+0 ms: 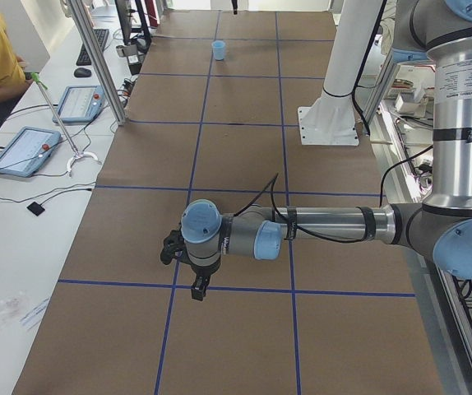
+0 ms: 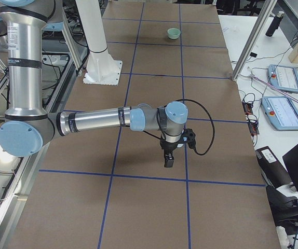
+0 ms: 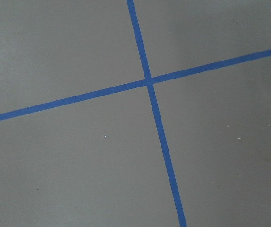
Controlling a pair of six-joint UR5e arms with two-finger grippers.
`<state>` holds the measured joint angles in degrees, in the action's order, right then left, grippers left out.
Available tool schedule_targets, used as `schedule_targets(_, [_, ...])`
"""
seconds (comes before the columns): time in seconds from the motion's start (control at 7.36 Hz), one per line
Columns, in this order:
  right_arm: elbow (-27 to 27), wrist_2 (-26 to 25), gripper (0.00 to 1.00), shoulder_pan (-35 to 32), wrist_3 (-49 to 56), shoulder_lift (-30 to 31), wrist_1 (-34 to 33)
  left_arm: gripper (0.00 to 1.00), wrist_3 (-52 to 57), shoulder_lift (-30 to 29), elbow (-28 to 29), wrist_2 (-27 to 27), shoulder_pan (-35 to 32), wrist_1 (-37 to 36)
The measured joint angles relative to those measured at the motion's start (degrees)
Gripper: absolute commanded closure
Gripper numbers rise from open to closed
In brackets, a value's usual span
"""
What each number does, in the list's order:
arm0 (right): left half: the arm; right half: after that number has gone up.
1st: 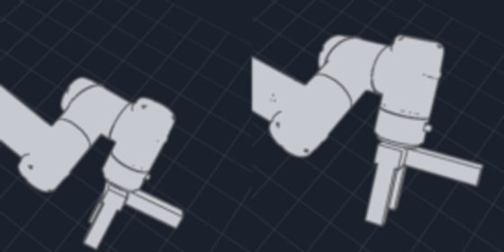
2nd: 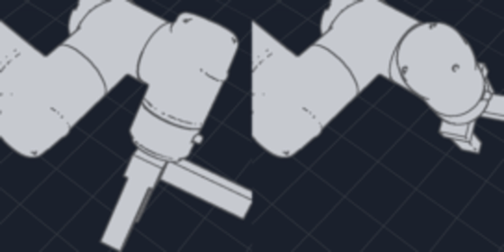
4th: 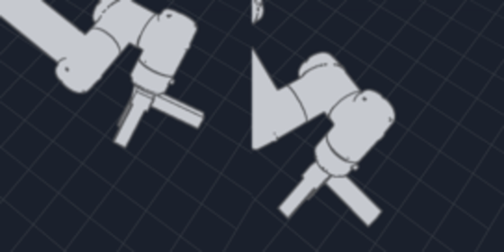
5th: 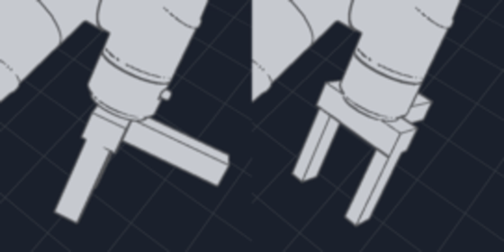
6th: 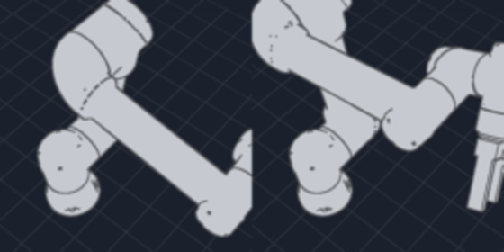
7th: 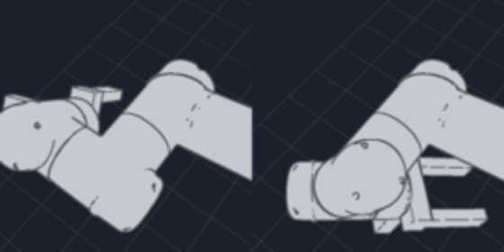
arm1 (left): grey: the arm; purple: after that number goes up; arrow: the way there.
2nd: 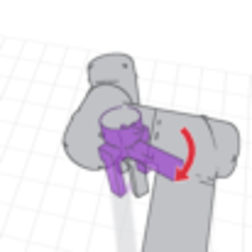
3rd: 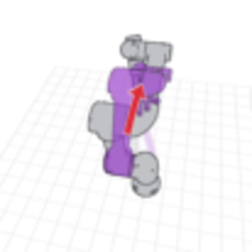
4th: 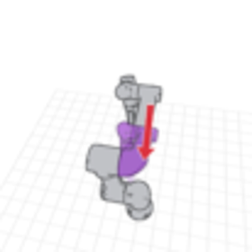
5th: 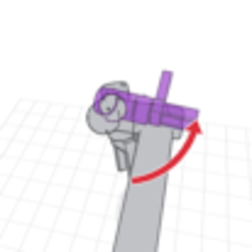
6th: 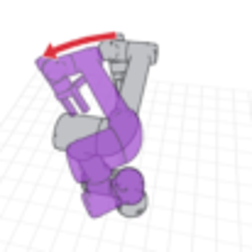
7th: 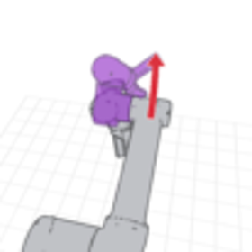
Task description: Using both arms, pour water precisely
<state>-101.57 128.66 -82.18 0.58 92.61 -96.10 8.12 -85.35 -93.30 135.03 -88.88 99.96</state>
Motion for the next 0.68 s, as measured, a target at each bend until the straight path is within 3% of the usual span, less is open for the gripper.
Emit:
schedule_targets(0.27, [-0.3,0.0,0.0,0.0,0.1,-0.7,0.0,0.0,-0.1,-0.5,0.1,0.1,0.0,4.2])
schedule_targets(0.68, [-0.7,0.0,0.0,0.0,0.1,-5.0,0.0,0.0,-0.1,-2.9,0.9,-0.1,0.0,16.3])
